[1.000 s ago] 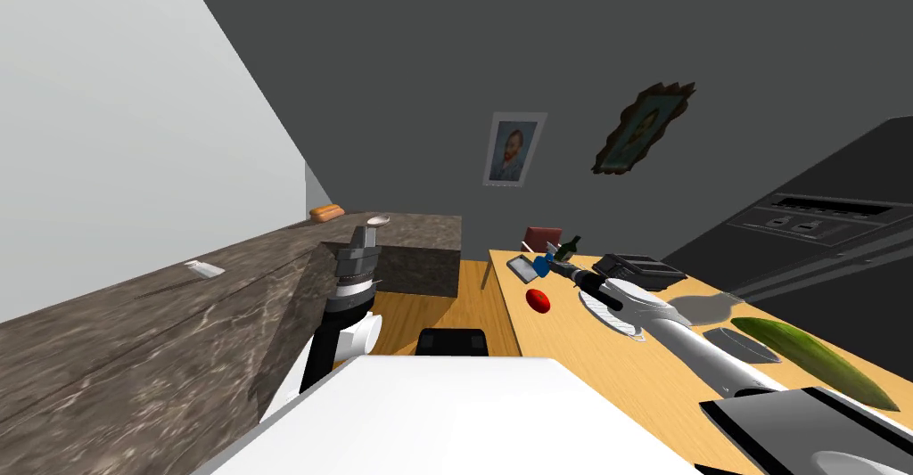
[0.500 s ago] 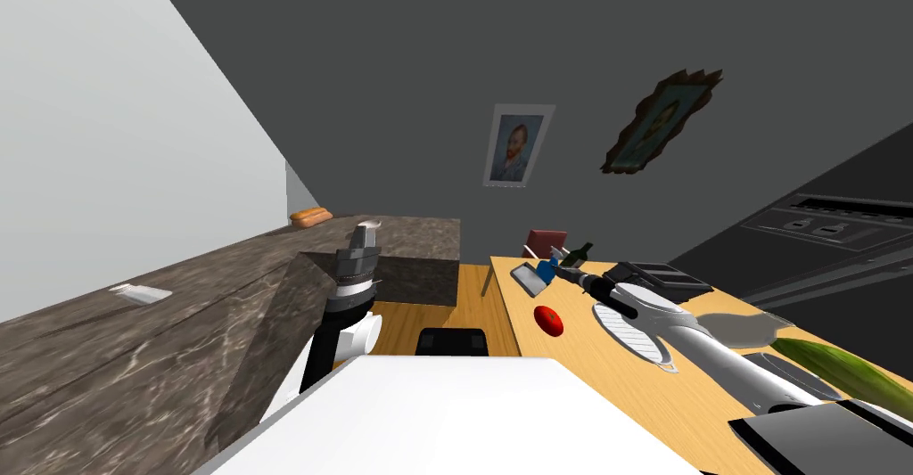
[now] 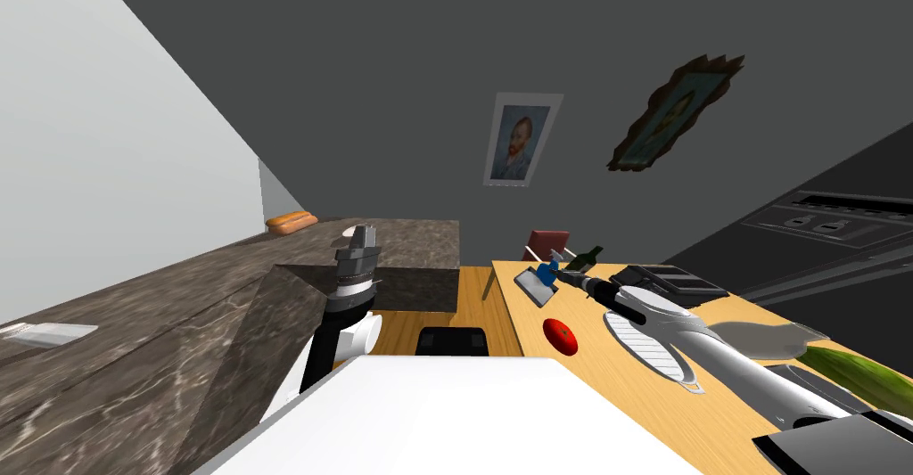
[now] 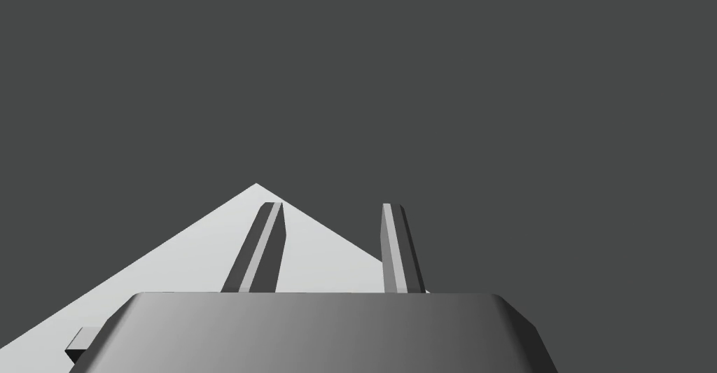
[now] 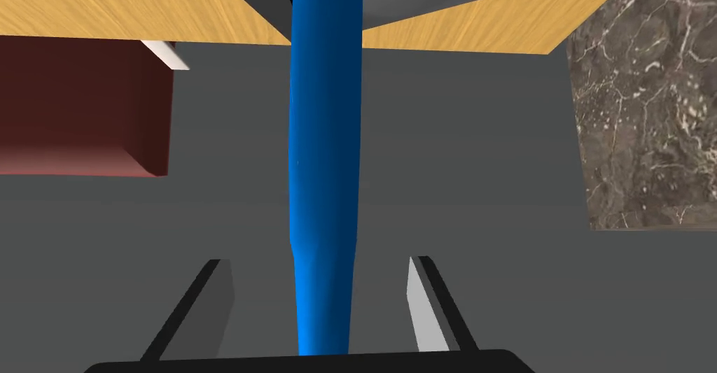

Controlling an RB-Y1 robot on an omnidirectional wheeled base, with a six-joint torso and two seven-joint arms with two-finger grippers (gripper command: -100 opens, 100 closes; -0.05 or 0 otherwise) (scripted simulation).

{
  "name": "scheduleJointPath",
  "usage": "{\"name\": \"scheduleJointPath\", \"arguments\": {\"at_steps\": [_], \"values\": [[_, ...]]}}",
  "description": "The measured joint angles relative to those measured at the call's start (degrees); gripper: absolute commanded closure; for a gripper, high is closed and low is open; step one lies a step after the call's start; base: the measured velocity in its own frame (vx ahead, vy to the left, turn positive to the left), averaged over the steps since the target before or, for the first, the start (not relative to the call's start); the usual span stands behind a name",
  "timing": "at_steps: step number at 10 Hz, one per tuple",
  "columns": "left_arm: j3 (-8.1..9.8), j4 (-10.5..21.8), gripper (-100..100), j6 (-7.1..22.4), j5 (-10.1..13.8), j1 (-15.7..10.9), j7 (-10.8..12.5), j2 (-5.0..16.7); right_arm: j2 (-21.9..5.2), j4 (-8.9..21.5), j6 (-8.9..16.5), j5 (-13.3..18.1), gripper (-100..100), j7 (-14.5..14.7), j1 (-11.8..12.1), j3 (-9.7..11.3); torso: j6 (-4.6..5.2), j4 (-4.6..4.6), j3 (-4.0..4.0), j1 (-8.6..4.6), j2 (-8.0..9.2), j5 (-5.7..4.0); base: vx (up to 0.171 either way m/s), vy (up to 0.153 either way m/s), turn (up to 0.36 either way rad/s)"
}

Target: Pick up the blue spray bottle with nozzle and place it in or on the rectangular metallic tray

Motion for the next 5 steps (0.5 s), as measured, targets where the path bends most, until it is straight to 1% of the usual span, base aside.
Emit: {"name": "scheduleJointPath", "arguments": {"at_steps": [3, 4, 5], "values": [[0.00, 0.0, 0, 0.0, 0.0, 0.0, 0.0, 0.0, 0.0, 0.0, 0.0, 0.0, -100, 0.0, 0.0, 0.0, 0.01, 0.05, 0.11, -0.06, 0.17, -0.02, 0.000, 0.000, 0.000], [0.00, 0.0, 0, 0.0, 0.0, 0.0, 0.0, 0.0, 0.0, 0.0, 0.0, 0.0, 0, 0.0, 0.0, 0.0, 0.01, 0.05, 0.11, -0.06, 0.18, -0.02, 0.000, 0.000, 0.000], [0.00, 0.0, 0, 0.0, 0.0, 0.0, 0.0, 0.0, 0.0, 0.0, 0.0, 0.0, -100, 0.0, 0.0, 0.0, 0.01, 0.05, 0.12, -0.06, 0.19, -0.02, 0.040, 0.023, -0.085]]}}
